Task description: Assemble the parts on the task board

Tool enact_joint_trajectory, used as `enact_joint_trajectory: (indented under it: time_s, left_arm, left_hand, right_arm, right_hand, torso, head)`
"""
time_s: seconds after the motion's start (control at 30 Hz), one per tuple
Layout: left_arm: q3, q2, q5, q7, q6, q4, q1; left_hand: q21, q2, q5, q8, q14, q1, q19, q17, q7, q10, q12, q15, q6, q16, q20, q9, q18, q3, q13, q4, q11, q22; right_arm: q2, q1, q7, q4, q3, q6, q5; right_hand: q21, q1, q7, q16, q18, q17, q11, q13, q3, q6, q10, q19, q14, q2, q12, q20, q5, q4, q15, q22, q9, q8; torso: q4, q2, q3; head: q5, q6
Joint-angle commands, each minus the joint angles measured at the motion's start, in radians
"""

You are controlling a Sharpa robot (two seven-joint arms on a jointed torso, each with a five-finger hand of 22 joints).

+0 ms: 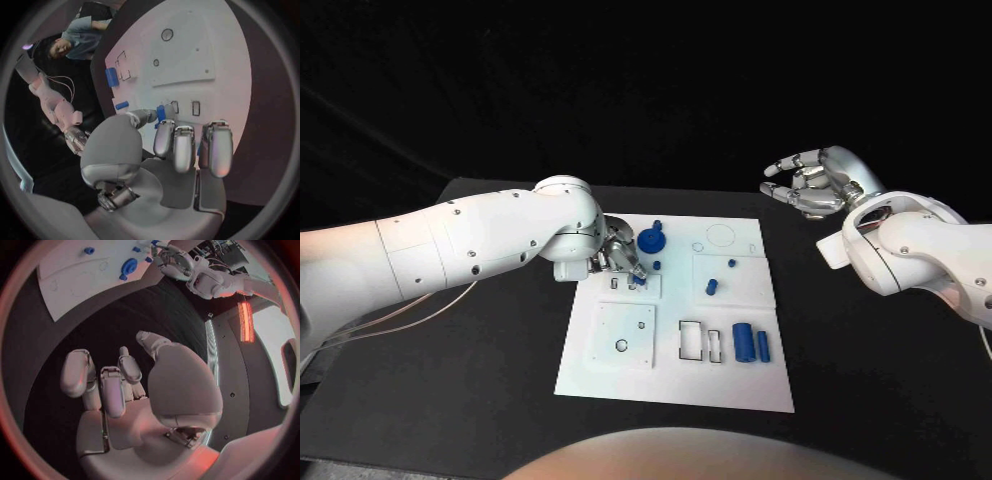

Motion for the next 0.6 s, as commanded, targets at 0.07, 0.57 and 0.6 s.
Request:
enact_joint_trajectory:
  time_s: [0.07, 0.57, 0.6]
  left_arm:
    - [0.000, -0.009, 0.048, 0.016, -0.055, 0.009, 0.000]
    - [-0.015, -0.054, -0.004, 0.013, -0.150, 0.064, -0.005]
    - [-0.015, -0.054, -0.013, 0.011, -0.151, 0.067, -0.006]
  left_hand:
    - [-0.005, 0.002, 0.023, 0.019, 0.104, -0.016, 0.041, 0.263, -0.004, 0.005, -0.005, 0.002, 0.013, 0.004, 0.001, 0.019, -0.012, 0.137, 0.085, -0.159, -0.002, 0.187]
    - [0.000, -0.002, 0.114, 0.063, 0.104, -0.059, 0.046, 0.263, -0.004, 0.014, -0.002, -0.003, 0.032, 0.004, -0.003, 0.060, -0.014, 0.183, 0.087, -0.221, -0.003, 0.196]
    - [0.000, -0.003, 0.115, 0.064, 0.104, -0.060, 0.047, 0.263, -0.004, 0.014, -0.002, -0.003, 0.032, 0.004, -0.003, 0.060, -0.014, 0.183, 0.087, -0.222, -0.003, 0.196]
  right_arm:
    - [-0.001, -0.001, 0.000, 0.000, 0.000, 0.015, -0.011]
    - [-0.002, -0.001, 0.002, -0.003, 0.000, 0.015, -0.010]
    - [-0.002, -0.002, 0.002, -0.004, 0.000, 0.015, -0.009]
  right_hand:
    - [-0.006, -0.002, 0.000, -0.006, 0.013, 0.107, 0.000, 0.000, 0.008, -0.001, 0.005, -0.007, 0.059, -0.008, 0.004, -0.001, 0.007, 0.000, 0.005, 0.063, 0.001, 0.005]
    - [-0.014, -0.010, 0.000, -0.008, 0.014, 0.103, 0.000, -0.005, 0.011, -0.002, 0.001, -0.011, 0.058, -0.009, 0.000, -0.001, 0.013, 0.002, 0.005, 0.060, 0.002, 0.005]
    - [-0.014, -0.016, 0.001, -0.008, 0.014, 0.104, 0.000, -0.005, 0.014, -0.003, 0.002, -0.011, 0.058, -0.007, 0.002, -0.001, 0.017, 0.005, 0.006, 0.060, 0.002, 0.006]
  torso:
    - [0.0005, 0.000, -0.0001]
    - [0.0037, -0.001, -0.0015]
    - [0.0023, 0.000, -0.0013]
  head:
    - [0.000, -0.002]
    - [0.007, -0.007]
    - [0.009, -0.007]
